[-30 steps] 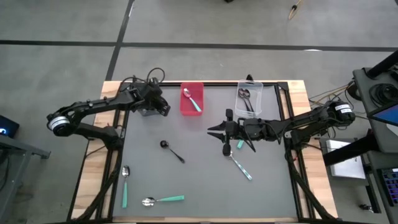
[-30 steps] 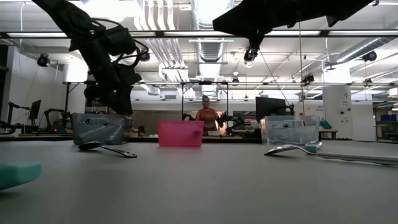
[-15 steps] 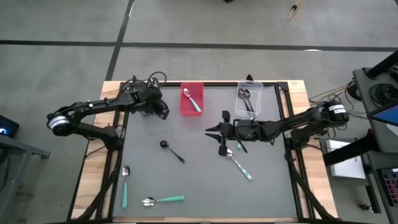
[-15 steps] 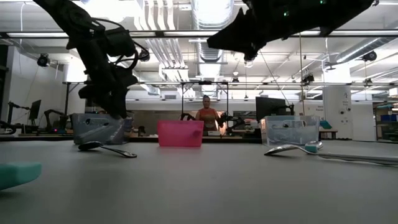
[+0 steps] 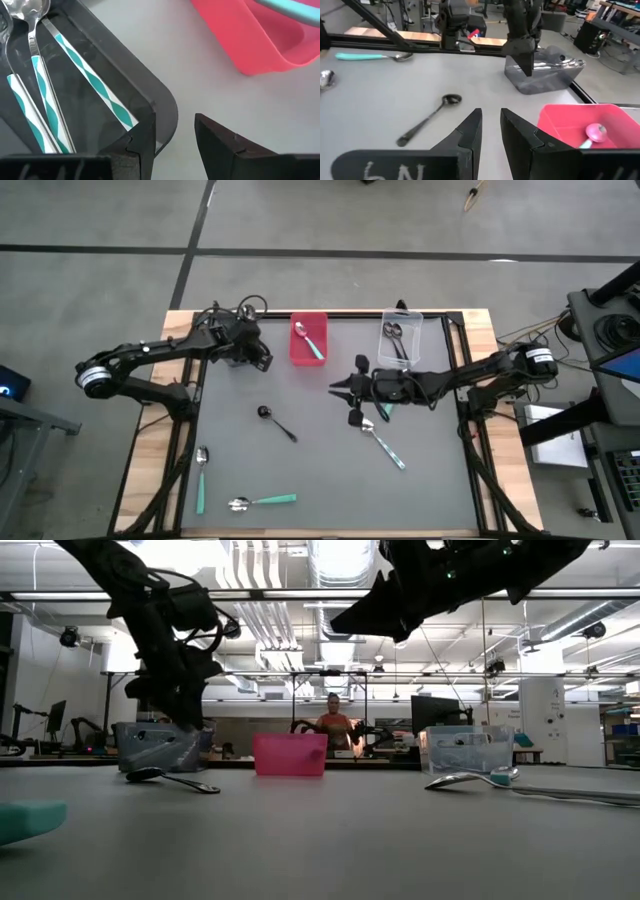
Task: Sort silverware by color (type)
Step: Put the black spoon into the transparent bin
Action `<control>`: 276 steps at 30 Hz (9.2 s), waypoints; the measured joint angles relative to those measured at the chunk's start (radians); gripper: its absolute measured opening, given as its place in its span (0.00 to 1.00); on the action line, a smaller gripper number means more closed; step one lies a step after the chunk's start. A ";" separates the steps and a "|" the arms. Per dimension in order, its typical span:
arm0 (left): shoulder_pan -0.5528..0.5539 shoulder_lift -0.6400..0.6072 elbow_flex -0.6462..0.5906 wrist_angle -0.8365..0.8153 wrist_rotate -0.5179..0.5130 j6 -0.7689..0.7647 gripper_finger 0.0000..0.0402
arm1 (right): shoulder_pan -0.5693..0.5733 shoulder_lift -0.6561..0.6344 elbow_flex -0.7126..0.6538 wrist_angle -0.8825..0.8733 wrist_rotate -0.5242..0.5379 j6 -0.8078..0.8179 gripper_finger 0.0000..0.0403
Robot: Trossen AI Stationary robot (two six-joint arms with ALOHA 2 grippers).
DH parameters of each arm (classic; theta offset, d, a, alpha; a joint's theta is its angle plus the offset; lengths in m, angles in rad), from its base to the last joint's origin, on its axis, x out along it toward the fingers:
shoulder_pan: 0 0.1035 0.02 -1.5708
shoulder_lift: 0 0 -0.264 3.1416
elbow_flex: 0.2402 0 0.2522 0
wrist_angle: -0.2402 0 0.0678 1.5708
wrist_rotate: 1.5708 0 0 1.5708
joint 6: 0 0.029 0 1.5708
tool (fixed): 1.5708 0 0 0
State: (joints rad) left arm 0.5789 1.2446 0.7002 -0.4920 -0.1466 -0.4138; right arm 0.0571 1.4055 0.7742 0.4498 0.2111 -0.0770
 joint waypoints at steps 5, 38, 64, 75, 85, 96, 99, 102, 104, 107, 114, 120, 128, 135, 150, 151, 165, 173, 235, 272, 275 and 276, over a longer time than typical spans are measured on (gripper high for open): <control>0.000 0.000 0.014 -0.004 0.008 -0.014 0.29 | -0.012 -0.002 0.000 0.003 0.001 -0.010 0.15; 0.150 -0.008 0.202 -0.350 -0.150 0.073 0.29 | -0.084 -0.059 0.000 -0.191 -0.005 0.033 0.15; 0.274 0.221 0.208 -0.170 -0.096 0.144 0.41 | -0.168 -0.077 0.000 -0.259 -0.080 -0.021 0.15; 0.281 0.221 0.208 -0.133 -0.096 0.197 0.45 | -0.168 -0.076 0.000 -0.258 -0.080 -0.021 0.15; 0.297 0.247 0.208 -0.119 -0.097 0.201 0.45 | -0.168 -0.076 0.000 -0.259 -0.080 -0.017 0.15; 0.309 0.295 0.208 -0.088 -0.097 0.214 0.45 | -0.168 -0.076 0.000 -0.264 -0.080 -0.014 0.15; 0.308 0.279 0.211 -0.104 -0.098 0.208 0.45 | -0.168 -0.076 0.000 -0.265 -0.080 -0.013 0.15; 0.309 0.262 0.216 -0.103 -0.111 0.205 0.45 | -0.168 -0.076 0.000 -0.264 -0.080 -0.013 0.15; 0.311 0.261 0.216 -0.109 -0.137 0.205 0.45 | -0.168 -0.076 0.000 -0.264 -0.080 -0.013 0.15; 0.313 0.265 0.215 -0.110 -0.172 0.206 0.45 | -0.168 -0.076 0.000 -0.263 -0.080 -0.013 0.15; 0.313 0.274 0.212 -0.110 -0.176 0.206 0.45 | -0.169 -0.076 0.000 -0.262 -0.080 -0.010 0.15; 0.309 0.268 0.211 -0.117 -0.172 0.191 0.45 | -0.169 -0.076 0.000 -0.262 -0.079 -0.010 0.15; 0.231 0.192 0.216 -0.253 -0.139 0.125 0.45 | -0.169 -0.076 0.015 -0.258 -0.079 -0.011 0.15; 0.059 0.071 0.217 -0.270 -0.130 0.118 0.45 | -0.169 -0.076 0.074 -0.305 -0.078 0.117 0.15; -0.446 -0.106 0.214 -0.258 -0.131 0.243 0.45 | -0.017 -0.045 0.271 -0.601 -0.080 0.429 0.15; -0.487 -0.106 0.214 -0.259 -0.131 0.252 0.45 | -0.005 -0.041 0.286 -0.629 -0.080 0.442 0.15; -0.933 -0.062 0.160 -0.241 -0.181 0.296 0.45 | 0.159 0.056 0.461 -0.759 -0.080 0.564 0.15; -0.958 -0.068 -0.018 -0.179 -0.186 0.303 0.45 | 0.188 0.151 0.552 -0.829 -0.080 0.540 0.15; -0.785 0.014 -0.011 0.189 -0.199 0.298 0.00 | 0.125 0.254 0.613 -0.860 0.013 0.314 0.21; -0.724 0.166 0.386 0.070 -0.210 0.565 0.00 | 0.095 0.253 0.612 -0.887 0.131 0.311 0.32; -0.721 0.166 0.386 0.071 -0.211 0.570 0.00 | 0.095 0.253 0.612 -0.886 0.130 0.306 0.18; -0.720 0.166 0.386 0.072 -0.211 0.570 0.00 | 0.095 0.253 0.612 -0.887 0.130 0.300 0.12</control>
State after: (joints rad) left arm -0.1414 1.4109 1.0863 -0.4201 -0.3577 0.1566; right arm 0.1520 1.6588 1.3865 -0.4373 0.3416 0.2225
